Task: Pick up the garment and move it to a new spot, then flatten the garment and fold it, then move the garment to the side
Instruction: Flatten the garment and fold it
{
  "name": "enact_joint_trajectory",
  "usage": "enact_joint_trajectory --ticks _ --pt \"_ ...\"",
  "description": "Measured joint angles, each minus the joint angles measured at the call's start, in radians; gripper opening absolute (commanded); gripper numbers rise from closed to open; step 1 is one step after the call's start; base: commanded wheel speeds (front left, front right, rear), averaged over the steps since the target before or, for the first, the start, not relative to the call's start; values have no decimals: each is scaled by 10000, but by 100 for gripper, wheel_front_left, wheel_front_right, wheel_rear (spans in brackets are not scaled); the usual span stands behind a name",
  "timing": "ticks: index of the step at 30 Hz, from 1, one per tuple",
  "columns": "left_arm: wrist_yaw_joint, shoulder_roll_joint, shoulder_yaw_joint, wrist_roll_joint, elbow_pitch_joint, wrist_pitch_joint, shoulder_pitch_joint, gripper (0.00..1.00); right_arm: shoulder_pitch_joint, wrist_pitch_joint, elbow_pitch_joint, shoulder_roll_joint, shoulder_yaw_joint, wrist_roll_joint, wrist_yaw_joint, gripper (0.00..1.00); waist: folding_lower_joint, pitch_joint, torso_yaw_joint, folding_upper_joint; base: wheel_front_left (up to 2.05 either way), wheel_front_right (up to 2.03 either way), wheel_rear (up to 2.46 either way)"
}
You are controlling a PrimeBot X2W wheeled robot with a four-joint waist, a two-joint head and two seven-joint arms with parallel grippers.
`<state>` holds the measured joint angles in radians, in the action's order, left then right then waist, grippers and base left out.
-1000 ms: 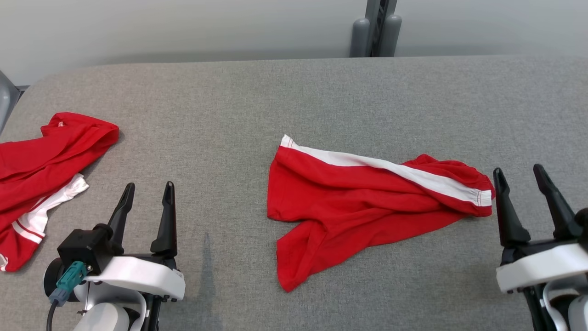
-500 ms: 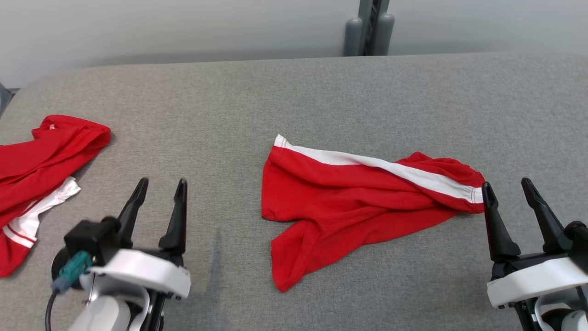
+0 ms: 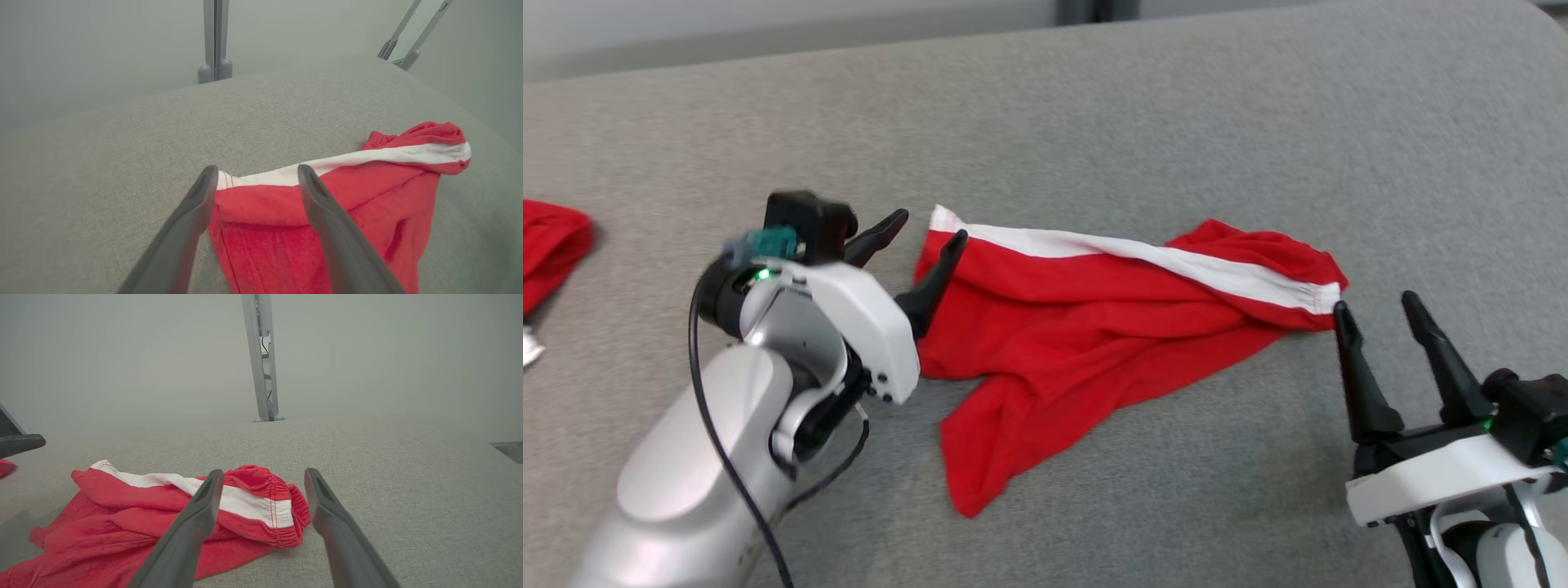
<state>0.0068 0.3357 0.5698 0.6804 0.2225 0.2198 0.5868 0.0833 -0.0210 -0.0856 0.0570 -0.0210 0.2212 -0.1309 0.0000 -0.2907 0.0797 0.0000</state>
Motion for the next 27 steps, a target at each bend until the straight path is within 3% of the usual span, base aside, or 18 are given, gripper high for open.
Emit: enact_joint_trajectory --ticks 8,16,17,18,19,27 --pt "-596 -244 56 663 2685 1438 1585 100 315 -476 617 -46 -401 286 2 100 0 -691 880 0 0 0 0" --pt "-846 -196 29 742 3939 1342 2029 100 398 -736 1012 -65 -500 533 2 100 0 -979 1149 0 0 0 0" --pt "-880 -209 21 779 3965 1267 2067 90 419 -773 1041 -67 -518 554 2 100 0 -990 1133 0 0 0 0" --pt "-955 -238 29 802 4004 1220 2107 25 447 -780 1068 -67 -537 612 2 100 0 -1000 1115 0 0 0 0" --pt "-999 -274 50 849 4029 1218 2152 0 482 -794 1106 -69 -541 614 0 100 0 -1006 1095 0 0 0 0" --pt "-1216 -215 178 1131 3340 865 2152 0 527 -825 1139 -71 -236 621 2 100 0 -926 854 0 0 0 0"
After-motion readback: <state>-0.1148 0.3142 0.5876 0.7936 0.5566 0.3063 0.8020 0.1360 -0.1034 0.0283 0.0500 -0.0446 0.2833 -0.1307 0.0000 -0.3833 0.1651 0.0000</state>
